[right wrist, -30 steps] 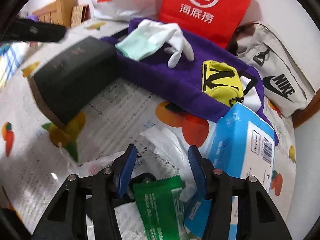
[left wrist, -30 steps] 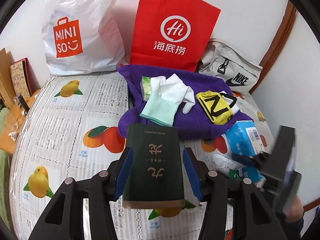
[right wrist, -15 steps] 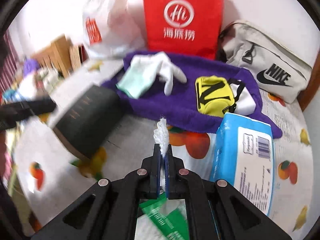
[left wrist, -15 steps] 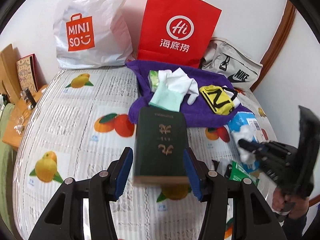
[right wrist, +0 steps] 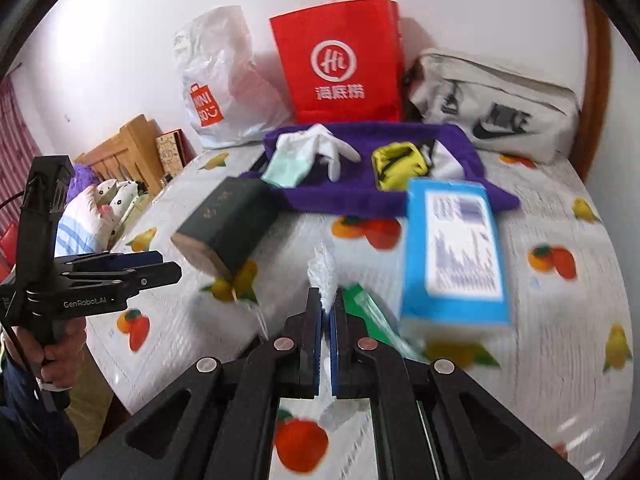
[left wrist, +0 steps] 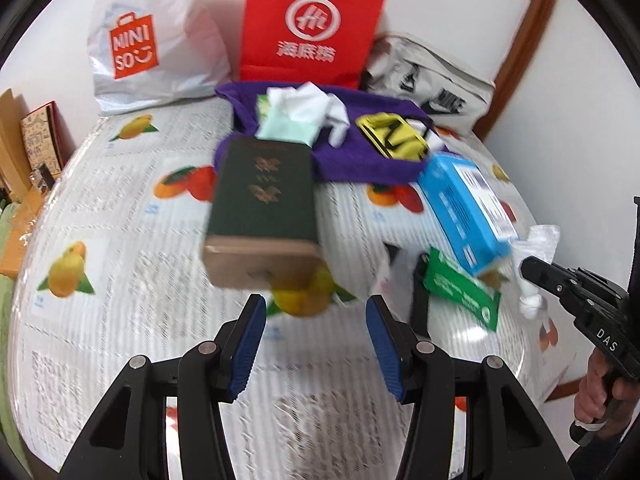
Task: Organize soft objects
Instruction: 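Move the dark green box aside with the left tool while the right tool grasps a white tissue, then grasp the black watch strap with the left tool while the right tool holds the tissue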
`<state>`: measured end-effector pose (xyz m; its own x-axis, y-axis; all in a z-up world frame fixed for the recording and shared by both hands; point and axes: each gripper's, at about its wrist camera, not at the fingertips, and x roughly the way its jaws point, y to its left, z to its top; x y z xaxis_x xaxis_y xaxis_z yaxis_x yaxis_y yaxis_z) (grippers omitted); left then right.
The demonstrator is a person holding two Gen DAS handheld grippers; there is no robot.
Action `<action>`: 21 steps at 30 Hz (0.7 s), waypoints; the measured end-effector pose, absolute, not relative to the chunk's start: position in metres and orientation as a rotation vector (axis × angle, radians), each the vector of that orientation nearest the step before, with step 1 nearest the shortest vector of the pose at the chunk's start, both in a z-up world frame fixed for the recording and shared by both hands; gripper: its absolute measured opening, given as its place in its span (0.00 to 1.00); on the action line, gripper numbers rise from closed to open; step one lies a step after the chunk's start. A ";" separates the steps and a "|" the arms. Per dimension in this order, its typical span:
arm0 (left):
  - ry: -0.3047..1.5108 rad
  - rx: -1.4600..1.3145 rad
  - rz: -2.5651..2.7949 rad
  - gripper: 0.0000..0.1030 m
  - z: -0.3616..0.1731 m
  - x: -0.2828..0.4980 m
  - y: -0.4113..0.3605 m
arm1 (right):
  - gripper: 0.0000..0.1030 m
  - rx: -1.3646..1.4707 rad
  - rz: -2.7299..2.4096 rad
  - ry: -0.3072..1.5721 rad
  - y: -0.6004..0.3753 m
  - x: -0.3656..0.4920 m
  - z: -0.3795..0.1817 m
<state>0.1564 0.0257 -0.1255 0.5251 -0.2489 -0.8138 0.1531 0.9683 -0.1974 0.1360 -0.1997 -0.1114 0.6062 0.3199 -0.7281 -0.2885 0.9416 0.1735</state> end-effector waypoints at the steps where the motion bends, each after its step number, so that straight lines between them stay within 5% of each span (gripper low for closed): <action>1: 0.997 -0.099 -0.252 0.48 -0.130 0.153 0.020 | 0.03 0.047 0.346 0.851 -0.205 0.133 -0.113; 21: 1.077 0.152 -0.297 0.48 -0.186 0.139 -0.057 | 0.04 0.154 0.254 0.900 -0.280 0.108 -0.171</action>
<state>0.1394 -0.0573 -0.1865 0.4391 -0.1643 -0.8833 0.3118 0.9499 -0.0217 0.1085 -0.2798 -0.1707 0.5943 0.2823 -0.7531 -0.1535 0.9590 0.2383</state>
